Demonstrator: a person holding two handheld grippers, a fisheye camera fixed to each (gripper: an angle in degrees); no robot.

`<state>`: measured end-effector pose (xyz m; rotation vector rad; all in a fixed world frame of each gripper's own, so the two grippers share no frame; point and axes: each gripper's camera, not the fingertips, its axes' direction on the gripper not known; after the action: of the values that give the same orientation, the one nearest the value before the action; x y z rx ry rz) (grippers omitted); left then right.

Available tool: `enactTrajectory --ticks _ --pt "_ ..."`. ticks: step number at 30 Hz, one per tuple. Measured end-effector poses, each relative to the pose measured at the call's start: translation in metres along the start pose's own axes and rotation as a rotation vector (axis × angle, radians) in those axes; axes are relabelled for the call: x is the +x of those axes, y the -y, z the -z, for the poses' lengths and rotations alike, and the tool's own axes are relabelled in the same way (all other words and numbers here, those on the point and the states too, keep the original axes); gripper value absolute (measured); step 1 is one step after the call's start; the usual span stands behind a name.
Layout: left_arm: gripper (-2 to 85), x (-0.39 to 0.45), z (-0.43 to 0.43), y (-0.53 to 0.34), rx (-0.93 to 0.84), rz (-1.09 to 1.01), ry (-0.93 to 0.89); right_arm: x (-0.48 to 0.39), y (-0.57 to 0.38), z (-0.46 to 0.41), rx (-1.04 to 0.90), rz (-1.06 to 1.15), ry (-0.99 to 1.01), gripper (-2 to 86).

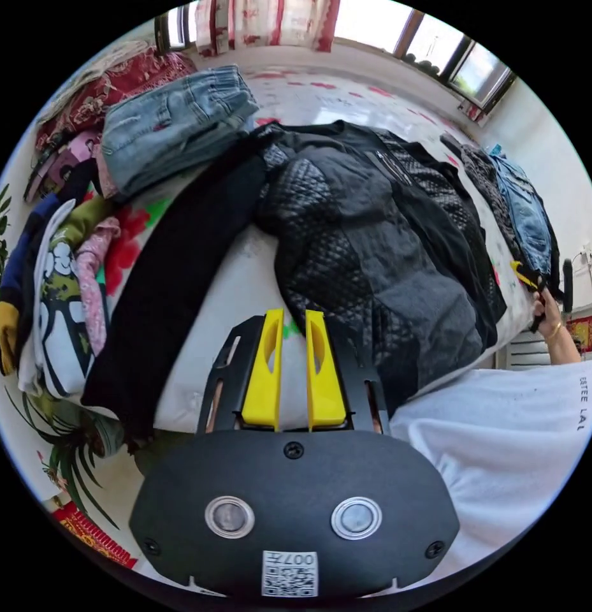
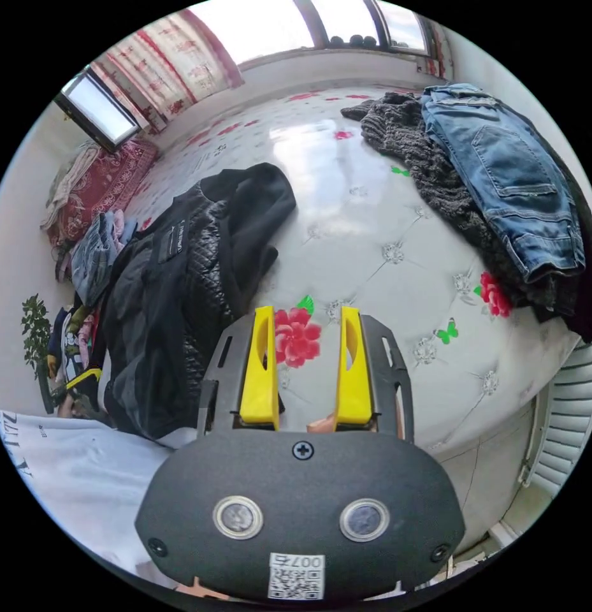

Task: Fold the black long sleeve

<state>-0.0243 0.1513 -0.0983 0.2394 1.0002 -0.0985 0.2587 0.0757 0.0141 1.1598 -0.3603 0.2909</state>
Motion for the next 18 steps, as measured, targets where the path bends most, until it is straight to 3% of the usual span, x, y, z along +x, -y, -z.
enactTrajectory --ticks 5,7,12,15,17,18 --pt "7.9 0.024 -0.033 0.032 -0.145 -0.045 0.046 -0.036 0.079 -0.073 -0.098 0.069 0.073 9.0" --pt "7.7 0.032 -0.032 0.04 -0.113 -0.075 0.089 -0.054 0.088 -0.081 -0.051 0.065 -0.074 6.5" --pt "7.1 0.038 -0.027 0.061 -0.096 -0.094 0.134 -0.082 0.121 -0.097 -0.193 0.318 -0.012 0.9" --pt "7.3 0.028 -0.019 0.071 -0.1 -0.049 0.117 -0.049 0.151 -0.048 -0.028 0.268 -0.229 0.4" --pt "7.1 0.019 -0.009 0.073 -0.089 -0.009 0.11 0.001 0.171 0.016 0.187 0.073 -0.437 0.8" --pt "6.6 0.013 0.0 0.072 -0.068 0.016 0.098 0.013 0.174 0.031 0.22 0.036 -0.438 1.0"
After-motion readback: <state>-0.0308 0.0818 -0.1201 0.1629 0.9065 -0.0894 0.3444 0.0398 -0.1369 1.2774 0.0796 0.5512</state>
